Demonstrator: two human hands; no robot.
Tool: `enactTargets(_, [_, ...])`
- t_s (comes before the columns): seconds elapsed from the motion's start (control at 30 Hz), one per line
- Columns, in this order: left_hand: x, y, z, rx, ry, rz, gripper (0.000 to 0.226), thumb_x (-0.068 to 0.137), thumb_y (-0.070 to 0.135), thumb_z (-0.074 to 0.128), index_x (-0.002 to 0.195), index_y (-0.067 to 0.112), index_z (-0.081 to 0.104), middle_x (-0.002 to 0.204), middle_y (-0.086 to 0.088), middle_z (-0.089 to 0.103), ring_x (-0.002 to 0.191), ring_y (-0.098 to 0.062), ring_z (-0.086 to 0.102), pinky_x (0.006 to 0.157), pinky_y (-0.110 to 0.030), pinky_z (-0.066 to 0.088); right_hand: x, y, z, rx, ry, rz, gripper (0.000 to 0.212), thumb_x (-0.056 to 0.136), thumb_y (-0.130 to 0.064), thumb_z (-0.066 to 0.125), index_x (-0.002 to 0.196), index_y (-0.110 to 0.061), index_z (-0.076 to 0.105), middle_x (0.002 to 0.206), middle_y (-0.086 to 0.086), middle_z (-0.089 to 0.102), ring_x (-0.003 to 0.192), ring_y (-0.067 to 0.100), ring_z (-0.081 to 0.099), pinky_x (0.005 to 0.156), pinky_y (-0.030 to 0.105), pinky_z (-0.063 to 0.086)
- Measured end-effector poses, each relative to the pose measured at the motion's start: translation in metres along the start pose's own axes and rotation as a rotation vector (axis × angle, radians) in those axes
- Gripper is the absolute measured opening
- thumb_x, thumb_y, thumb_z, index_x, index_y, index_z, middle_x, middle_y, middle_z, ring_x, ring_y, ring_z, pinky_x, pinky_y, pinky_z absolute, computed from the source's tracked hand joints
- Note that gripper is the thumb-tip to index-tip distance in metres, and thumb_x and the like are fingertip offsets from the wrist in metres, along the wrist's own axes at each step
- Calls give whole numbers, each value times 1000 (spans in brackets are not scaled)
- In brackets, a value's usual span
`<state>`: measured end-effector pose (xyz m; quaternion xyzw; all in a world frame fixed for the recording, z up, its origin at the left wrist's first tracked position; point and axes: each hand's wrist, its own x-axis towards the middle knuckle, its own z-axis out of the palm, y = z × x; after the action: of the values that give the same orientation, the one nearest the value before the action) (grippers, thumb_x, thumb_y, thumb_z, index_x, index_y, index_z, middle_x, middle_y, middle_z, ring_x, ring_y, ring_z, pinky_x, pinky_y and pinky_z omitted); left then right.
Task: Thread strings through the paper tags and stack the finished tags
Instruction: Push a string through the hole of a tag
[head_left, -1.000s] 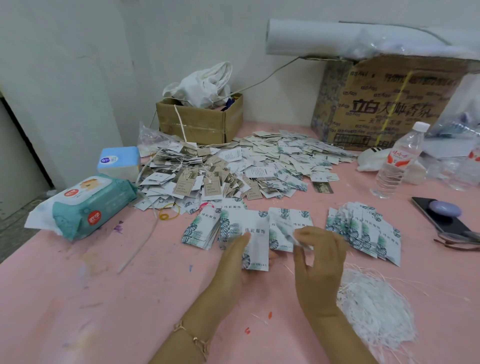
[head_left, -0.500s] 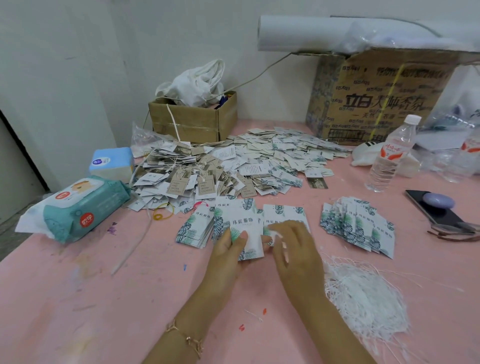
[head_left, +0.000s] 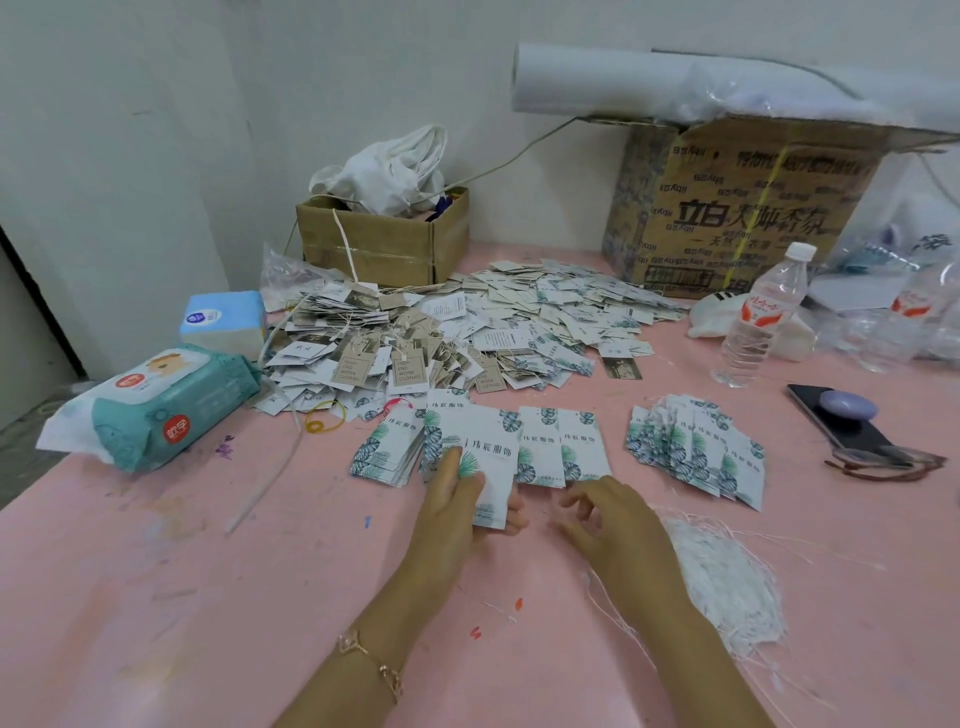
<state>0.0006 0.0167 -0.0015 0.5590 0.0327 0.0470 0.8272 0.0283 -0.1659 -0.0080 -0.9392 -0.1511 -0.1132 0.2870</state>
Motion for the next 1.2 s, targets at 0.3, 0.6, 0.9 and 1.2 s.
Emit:
enactTargets(0.3, [-9, -5, -5, 606, -168, 337, 54, 96, 18, 33, 135, 52, 45, 100, 2, 68, 81, -11, 68, 80, -19, 52, -1, 1, 7, -163, -36, -15, 8, 95, -25, 55, 87, -21, 56, 92, -8, 51, 87, 15, 49, 77, 32, 41])
enactTargets(0.6, [-8, -10, -6, 697, -157, 267, 37, 96, 17, 56, 122, 43, 61, 111, 27, 59, 103, -11, 62, 96, -43, 51, -3, -6, 2, -174, 23, 6, 7, 98, -30, 47, 96, -24, 49, 85, -12, 52, 84, 15, 46, 73, 31, 30])
enactTargets(0.9, [-5, -14, -7, 682, -139, 239, 39, 94, 13, 56, 116, 44, 63, 106, 23, 62, 100, -15, 62, 93, -47, 52, -3, 1, 11, -395, -102, 44, 8, 98, -34, 47, 103, -27, 47, 116, -8, 44, 107, 16, 41, 83, 29, 29])
enactTargets(1.2, [-6, -8, -5, 803, -207, 290, 35, 91, 27, 67, 118, 50, 62, 107, 26, 64, 108, 2, 55, 92, -6, 36, -8, -21, 3, 108, -57, -138, 19, 94, -21, 43, 82, -33, 34, 79, -10, 48, 70, 4, 41, 58, 21, 28])
